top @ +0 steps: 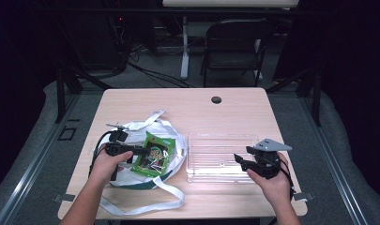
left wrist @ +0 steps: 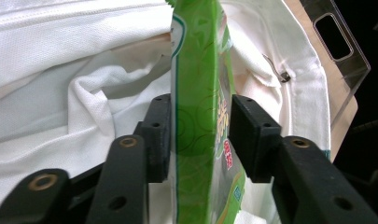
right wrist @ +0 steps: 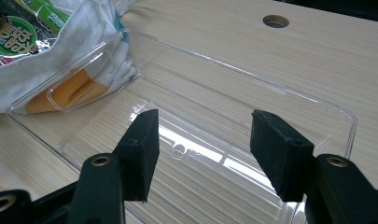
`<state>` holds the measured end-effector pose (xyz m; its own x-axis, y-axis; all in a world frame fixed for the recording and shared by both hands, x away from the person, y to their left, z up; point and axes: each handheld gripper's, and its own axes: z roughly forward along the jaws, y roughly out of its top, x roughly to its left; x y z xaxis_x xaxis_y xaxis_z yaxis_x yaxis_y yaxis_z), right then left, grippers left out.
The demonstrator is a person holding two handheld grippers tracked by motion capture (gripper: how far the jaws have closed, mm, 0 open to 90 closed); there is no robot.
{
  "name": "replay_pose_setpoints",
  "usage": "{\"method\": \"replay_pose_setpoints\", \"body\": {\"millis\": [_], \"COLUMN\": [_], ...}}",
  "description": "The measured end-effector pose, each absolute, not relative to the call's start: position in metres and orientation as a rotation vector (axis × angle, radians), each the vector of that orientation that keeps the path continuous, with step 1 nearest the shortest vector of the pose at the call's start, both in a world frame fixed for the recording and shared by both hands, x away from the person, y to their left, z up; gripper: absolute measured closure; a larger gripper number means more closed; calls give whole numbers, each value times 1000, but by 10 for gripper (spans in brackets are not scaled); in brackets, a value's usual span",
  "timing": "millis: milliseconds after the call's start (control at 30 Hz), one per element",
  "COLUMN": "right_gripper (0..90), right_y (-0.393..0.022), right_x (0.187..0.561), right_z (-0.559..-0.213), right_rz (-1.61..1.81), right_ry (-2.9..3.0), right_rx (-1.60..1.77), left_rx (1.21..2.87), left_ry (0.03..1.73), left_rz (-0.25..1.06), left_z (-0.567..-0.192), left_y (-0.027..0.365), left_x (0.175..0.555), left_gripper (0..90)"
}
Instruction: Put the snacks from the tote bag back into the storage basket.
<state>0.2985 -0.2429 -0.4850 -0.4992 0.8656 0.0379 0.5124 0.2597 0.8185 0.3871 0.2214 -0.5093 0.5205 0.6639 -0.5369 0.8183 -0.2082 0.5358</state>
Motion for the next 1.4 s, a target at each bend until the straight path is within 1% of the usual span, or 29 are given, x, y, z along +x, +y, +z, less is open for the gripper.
{"method": "replay_pose_setpoints", "body": {"millis": [133,233,933,1100,1400], "right_gripper": [423,424,424,424,424], "right_y": [-243,-243,-241,-239,-233], "right_x": [299,299,301,305,310], "right_z": [-485,-485,-485,-485,-485], "right_rz": [1132,1130,1139,1147,1154], "right_ry": [2113,2113,2117,2121,2136], "right_rx": [1253,1253,1242,1237,1220], "left_rx": [1946,1957,2005,1998,1966], "left_ry": [1202,1190,1172,1185,1182], "left_rz": [-259,-266,-301,-309,-282], "left_z": [-508,-507,-505,-505,-500], "left_y": [224,226,239,242,255], "left_x": [387,387,383,380,375], "left_gripper": [700,713,724,725,731]}}
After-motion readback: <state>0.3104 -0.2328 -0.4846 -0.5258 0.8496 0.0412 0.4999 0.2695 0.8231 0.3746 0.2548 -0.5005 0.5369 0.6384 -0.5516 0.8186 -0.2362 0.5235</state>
